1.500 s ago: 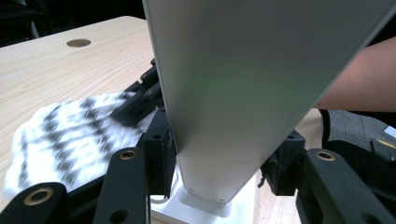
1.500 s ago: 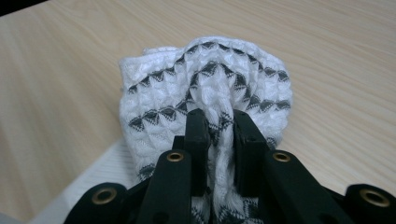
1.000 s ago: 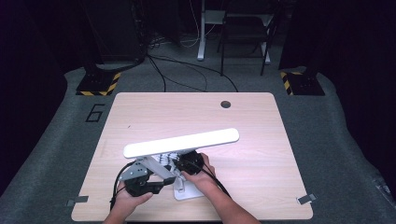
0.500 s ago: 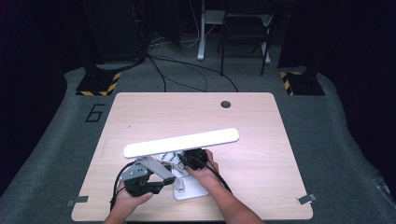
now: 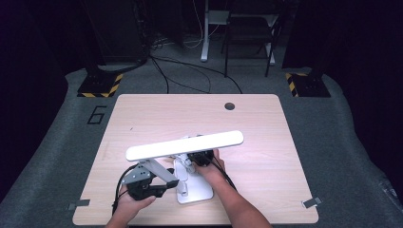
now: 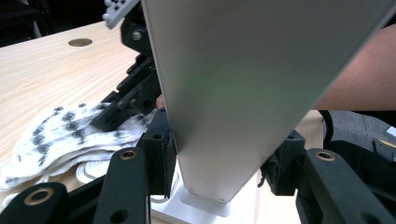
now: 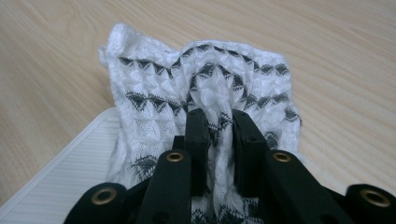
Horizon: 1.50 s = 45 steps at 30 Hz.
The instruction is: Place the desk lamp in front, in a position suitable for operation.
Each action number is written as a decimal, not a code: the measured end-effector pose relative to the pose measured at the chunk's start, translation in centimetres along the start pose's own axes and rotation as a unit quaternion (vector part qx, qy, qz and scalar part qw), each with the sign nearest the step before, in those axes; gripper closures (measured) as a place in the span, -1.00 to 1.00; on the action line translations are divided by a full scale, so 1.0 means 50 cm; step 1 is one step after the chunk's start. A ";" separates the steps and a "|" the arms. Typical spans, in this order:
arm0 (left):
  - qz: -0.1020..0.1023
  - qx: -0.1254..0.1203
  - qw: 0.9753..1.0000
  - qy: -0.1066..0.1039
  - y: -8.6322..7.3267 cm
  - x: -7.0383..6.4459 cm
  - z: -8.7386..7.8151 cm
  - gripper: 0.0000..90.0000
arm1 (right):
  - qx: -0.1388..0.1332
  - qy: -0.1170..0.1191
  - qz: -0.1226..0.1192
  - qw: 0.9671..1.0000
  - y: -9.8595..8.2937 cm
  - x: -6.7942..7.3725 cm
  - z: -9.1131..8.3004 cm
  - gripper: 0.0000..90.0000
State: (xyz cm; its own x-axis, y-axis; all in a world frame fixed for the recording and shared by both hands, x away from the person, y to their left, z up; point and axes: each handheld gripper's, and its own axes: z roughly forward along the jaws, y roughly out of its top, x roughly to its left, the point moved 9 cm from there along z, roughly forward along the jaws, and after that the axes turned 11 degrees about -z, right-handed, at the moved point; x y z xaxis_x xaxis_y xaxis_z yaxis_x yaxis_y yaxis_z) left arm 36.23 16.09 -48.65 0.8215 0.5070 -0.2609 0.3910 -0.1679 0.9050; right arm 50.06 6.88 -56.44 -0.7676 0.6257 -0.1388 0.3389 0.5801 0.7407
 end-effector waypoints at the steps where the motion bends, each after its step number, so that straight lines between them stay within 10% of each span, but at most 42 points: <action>1: 0.001 0.002 1.000 -0.002 -0.001 0.000 -0.001 0.18 | -0.002 0.001 -0.012 1.000 0.001 -0.003 0.004 0.74; 23: 0.006 0.001 1.000 0.010 0.000 -0.005 0.003 0.18 | 0.022 0.026 -0.027 0.999 0.033 0.041 0.048 0.75; 45: -0.001 0.003 1.000 0.013 -0.001 -0.006 0.003 0.19 | 0.045 -0.012 -0.010 0.999 -0.038 -0.057 -0.008 0.75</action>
State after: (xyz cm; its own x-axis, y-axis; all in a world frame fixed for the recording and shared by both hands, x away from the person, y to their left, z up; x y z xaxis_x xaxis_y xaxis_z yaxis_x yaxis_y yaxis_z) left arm 36.02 15.82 -48.66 0.8098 0.5292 -0.2532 0.3946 -0.1720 0.9026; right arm 51.35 3.78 -57.18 -0.7617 0.6254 -0.1697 0.3726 0.6369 0.6750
